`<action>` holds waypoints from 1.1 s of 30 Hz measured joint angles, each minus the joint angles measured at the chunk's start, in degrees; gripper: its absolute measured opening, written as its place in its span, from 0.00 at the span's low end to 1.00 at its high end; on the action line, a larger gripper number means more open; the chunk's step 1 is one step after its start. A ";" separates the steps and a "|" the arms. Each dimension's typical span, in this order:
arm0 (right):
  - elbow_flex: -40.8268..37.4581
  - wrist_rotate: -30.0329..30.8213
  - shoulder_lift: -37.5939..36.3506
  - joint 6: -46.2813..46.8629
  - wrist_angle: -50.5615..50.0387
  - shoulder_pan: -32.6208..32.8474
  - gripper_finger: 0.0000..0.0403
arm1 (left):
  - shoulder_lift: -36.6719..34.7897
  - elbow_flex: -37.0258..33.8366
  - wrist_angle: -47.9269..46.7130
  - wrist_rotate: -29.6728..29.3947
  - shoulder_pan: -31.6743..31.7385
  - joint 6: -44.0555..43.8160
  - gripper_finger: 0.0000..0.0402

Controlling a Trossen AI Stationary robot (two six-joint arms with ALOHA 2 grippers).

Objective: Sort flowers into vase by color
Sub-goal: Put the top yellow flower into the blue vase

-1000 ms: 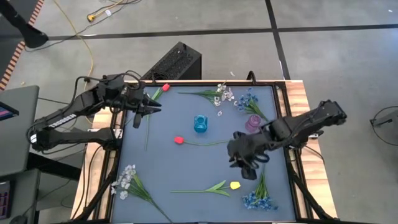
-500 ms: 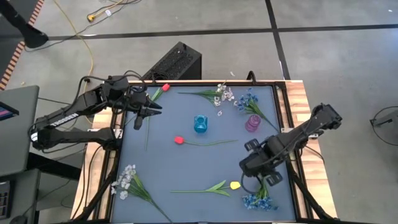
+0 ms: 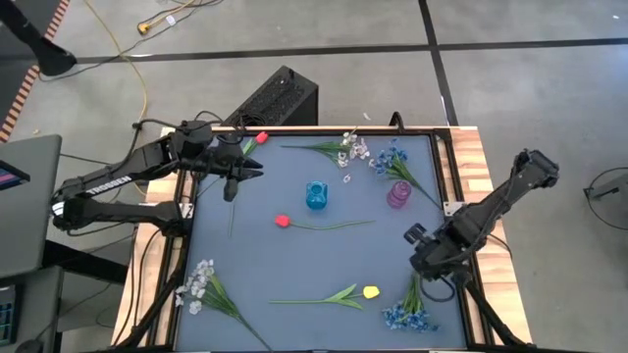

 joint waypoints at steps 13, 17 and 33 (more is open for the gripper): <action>-6.95 6.31 1.11 0.60 7.93 3.24 0.59 | 1.35 -0.02 -5.26 -4.75 -2.90 -2.95 0.20; -6.93 7.18 1.11 3.19 11.32 3.00 0.60 | 1.32 -0.02 -7.29 -4.44 -4.30 -2.96 0.20; -6.93 13.35 1.13 15.05 26.14 -3.97 0.58 | 2.42 -2.75 -24.17 -28.39 -4.92 -34.73 0.41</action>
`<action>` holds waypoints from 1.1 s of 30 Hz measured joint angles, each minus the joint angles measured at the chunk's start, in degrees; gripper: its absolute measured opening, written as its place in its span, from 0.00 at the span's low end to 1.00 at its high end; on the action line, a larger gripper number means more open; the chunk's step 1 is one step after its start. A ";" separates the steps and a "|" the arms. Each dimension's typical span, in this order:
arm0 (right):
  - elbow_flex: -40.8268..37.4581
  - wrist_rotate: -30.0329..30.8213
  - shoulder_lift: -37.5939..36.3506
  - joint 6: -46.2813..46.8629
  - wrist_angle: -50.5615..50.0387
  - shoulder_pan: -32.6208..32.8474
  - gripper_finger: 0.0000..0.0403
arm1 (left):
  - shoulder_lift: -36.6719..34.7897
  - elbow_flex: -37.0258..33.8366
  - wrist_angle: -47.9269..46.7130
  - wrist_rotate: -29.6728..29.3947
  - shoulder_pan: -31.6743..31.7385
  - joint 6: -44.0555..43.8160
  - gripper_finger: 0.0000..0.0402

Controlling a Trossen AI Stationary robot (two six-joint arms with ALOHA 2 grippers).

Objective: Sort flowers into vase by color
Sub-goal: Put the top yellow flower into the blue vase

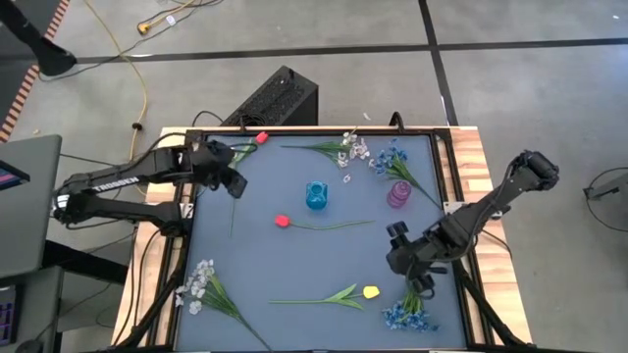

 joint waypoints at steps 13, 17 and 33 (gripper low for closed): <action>0.02 -0.04 0.00 5.42 3.57 -3.12 0.58 | 7.36 -12.38 2.46 7.35 10.73 -4.01 0.42; 0.02 -0.27 0.00 8.36 3.71 -1.81 0.58 | 7.00 -20.78 12.07 8.77 12.44 -7.74 0.42; 0.02 -0.58 0.00 8.56 4.06 -0.55 0.58 | 8.51 -32.72 28.28 4.31 10.56 -9.28 0.35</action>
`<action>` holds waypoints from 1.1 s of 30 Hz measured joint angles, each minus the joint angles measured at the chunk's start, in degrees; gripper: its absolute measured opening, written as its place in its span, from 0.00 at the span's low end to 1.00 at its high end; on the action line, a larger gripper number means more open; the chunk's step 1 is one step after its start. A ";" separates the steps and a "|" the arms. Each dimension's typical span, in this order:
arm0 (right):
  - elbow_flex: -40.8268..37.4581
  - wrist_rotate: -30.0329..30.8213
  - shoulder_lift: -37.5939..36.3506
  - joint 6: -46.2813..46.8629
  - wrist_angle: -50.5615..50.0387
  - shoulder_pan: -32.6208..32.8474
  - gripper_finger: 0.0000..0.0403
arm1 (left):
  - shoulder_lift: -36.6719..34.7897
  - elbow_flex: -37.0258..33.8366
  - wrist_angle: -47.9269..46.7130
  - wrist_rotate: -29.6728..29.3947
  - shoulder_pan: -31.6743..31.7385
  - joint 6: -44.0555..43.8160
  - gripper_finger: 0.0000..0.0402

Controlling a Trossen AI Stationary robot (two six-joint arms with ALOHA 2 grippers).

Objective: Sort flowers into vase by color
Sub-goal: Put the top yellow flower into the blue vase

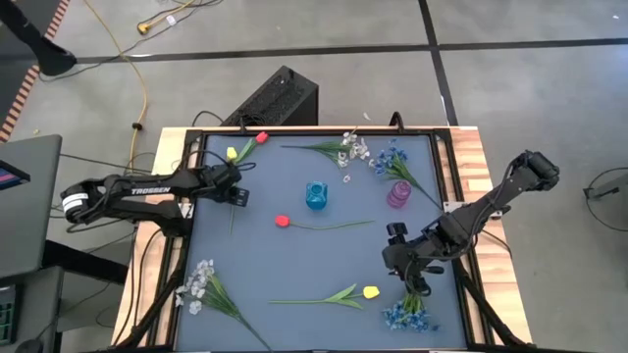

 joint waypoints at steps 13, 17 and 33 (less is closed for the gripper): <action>0.00 0.02 0.02 -0.02 -0.66 -0.15 0.58 | -1.31 0.48 2.62 1.90 -2.86 -0.44 0.01; 0.00 -0.45 0.02 -0.04 -0.63 -0.11 0.58 | -4.61 3.78 2.89 2.22 -2.84 -0.46 0.00; 0.04 -0.92 0.02 0.73 4.26 -3.13 0.58 | -21.89 13.01 29.44 4.87 -8.29 5.31 0.00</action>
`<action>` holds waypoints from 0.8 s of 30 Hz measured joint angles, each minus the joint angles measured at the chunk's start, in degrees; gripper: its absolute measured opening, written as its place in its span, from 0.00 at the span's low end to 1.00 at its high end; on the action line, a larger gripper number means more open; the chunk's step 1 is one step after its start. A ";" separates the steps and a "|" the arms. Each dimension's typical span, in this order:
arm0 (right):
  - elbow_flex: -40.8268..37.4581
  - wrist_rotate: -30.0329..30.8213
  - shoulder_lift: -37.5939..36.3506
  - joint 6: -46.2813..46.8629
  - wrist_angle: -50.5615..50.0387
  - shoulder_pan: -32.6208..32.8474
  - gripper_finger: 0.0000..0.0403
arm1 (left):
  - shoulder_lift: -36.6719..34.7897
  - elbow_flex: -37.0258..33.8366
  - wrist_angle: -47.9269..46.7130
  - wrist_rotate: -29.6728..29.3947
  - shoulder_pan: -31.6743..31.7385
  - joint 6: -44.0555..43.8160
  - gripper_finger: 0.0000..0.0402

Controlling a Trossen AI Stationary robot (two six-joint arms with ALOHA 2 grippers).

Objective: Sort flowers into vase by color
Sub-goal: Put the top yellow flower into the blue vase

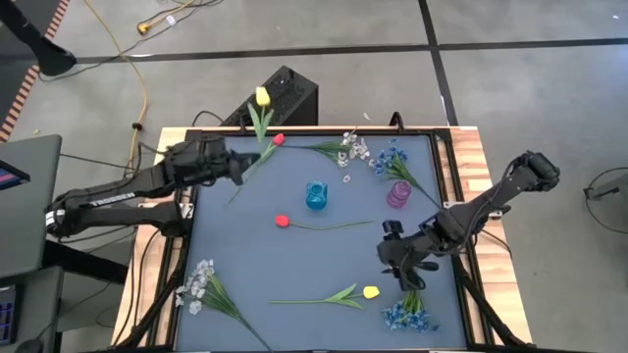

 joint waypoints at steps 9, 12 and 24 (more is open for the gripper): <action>5.41 0.92 0.02 1.63 0.84 -5.99 0.58 | 5.13 0.00 24.43 3.25 -5.17 12.58 0.00; 6.41 1.53 0.02 1.65 4.31 -8.64 0.58 | 9.50 0.00 31.26 3.62 -6.17 13.02 0.00; 6.82 4.10 0.10 1.76 33.55 -21.06 0.58 | 29.00 0.00 63.81 13.86 -7.47 8.04 0.00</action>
